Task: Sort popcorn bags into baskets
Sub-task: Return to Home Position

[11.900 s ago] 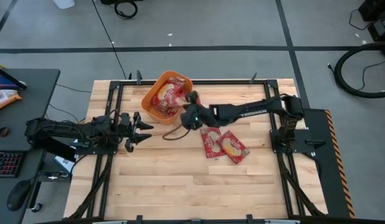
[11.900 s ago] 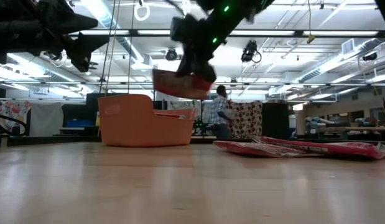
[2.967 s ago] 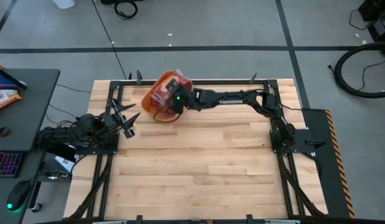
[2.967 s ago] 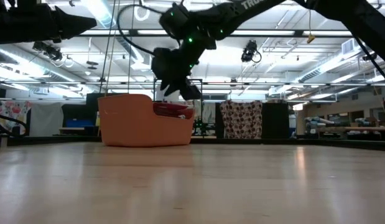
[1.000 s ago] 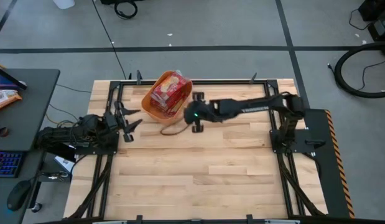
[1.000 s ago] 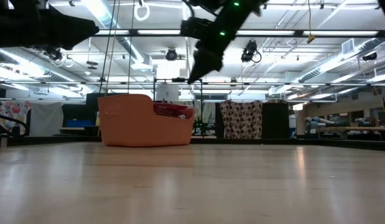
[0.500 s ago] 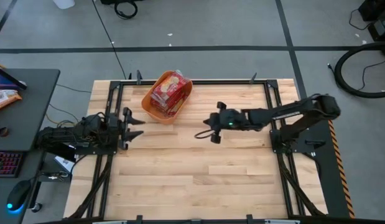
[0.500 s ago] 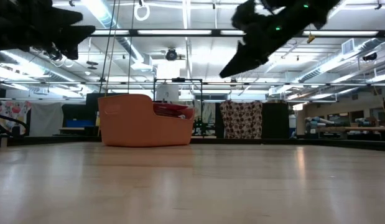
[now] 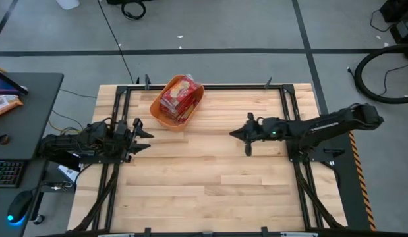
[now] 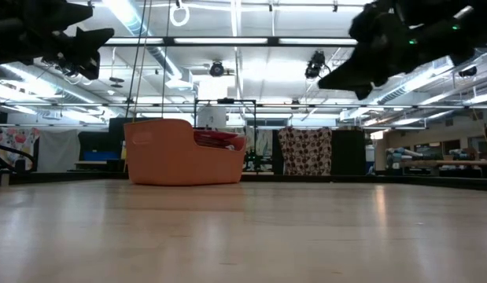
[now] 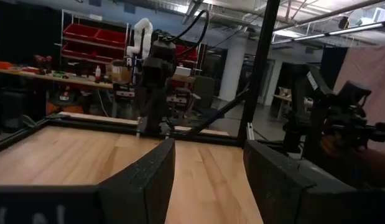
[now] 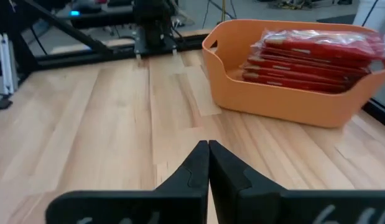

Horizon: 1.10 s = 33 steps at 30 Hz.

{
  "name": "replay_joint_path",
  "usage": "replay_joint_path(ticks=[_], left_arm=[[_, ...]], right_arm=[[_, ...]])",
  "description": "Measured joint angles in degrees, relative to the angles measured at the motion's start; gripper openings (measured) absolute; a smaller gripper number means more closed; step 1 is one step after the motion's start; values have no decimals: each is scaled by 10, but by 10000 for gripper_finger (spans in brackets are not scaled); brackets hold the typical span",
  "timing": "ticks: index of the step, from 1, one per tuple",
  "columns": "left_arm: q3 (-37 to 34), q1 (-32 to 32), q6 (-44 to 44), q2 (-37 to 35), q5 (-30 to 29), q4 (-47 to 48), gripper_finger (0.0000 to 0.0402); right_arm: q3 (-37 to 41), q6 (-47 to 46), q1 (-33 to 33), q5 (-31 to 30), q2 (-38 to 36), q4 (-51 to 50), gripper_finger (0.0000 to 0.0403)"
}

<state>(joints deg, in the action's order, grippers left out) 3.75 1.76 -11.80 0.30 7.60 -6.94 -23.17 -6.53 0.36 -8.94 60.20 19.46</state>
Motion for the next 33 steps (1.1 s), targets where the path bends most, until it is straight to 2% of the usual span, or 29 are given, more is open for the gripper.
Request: replay_joint_path(ticks=[15,19,28,33], left_arm=[[0,0,-68,1,5,16,194],[0,0,-90,0,13,15,194],[0,0,-42,0,11,24,194],[0,0,-10,0,11,30,194]], right_arm=[[128,-14,0,19,-195,7,11],[157,-14,0,43,-239,20,12],[223,-5,-6,42,-336,64,12],[228,1,-14,41,-370,39,12]])
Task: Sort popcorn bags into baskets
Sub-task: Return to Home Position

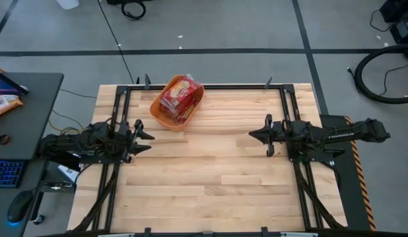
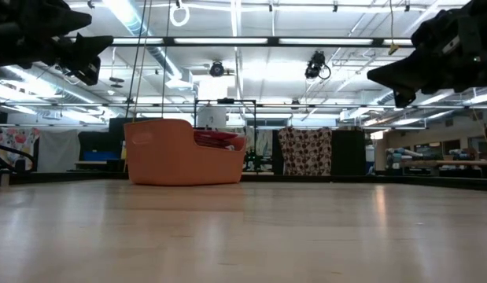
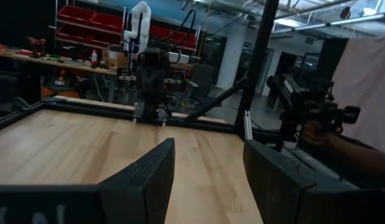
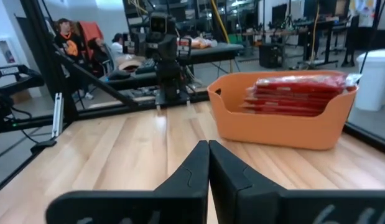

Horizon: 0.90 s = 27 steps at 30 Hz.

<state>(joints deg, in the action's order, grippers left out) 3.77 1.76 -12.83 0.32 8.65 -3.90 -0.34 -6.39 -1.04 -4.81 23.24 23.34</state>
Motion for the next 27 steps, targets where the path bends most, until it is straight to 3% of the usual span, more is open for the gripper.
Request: replay_joint_path(ticks=[27], left_arm=[[0,0,15,0,0,2,194]], right_arm=[[0,35,0,0,-26,-10,12]])
